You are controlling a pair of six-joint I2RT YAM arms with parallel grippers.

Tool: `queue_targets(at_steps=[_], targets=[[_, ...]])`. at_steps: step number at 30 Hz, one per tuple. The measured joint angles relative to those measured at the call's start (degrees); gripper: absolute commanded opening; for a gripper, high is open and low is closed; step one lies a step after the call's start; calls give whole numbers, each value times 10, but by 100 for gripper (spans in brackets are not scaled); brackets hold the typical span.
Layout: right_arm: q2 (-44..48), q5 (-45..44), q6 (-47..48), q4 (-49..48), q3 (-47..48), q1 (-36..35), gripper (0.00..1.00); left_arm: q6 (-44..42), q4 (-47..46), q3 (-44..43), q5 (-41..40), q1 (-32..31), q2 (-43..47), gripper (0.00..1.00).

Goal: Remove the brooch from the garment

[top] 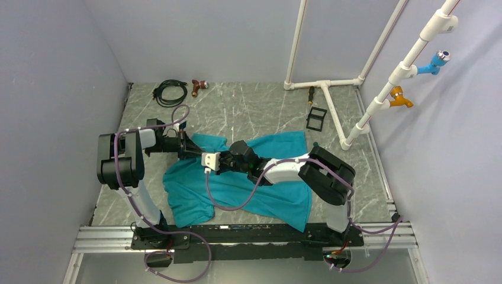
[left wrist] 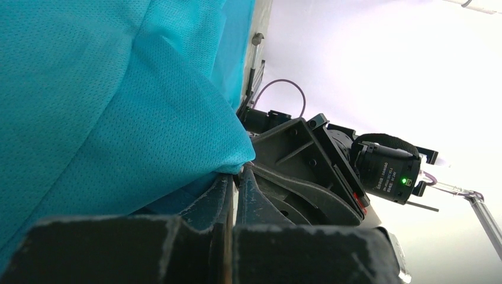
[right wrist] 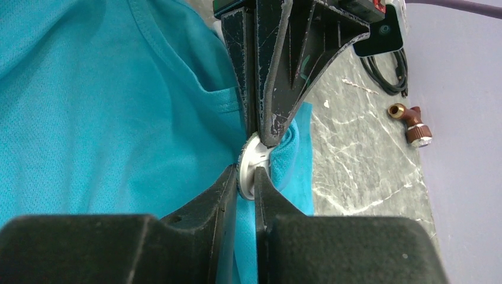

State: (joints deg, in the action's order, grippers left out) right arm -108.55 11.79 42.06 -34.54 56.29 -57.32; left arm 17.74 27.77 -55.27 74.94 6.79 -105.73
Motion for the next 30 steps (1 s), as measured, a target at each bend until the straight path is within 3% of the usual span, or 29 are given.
queue_targets(at_steps=[10,16,21,30], targets=[[0,-9,-18,-3,0,2,0,-16,11,-4,-7,2,0,33],[0,10,-69,20,19,30,0,-32,23,-5,-13,18,0,45],[-5,75,-150,82,76,69,0,-48,32,-5,-21,36,5,48],[-90,238,-344,197,215,134,0,-67,13,10,-50,63,53,42]])
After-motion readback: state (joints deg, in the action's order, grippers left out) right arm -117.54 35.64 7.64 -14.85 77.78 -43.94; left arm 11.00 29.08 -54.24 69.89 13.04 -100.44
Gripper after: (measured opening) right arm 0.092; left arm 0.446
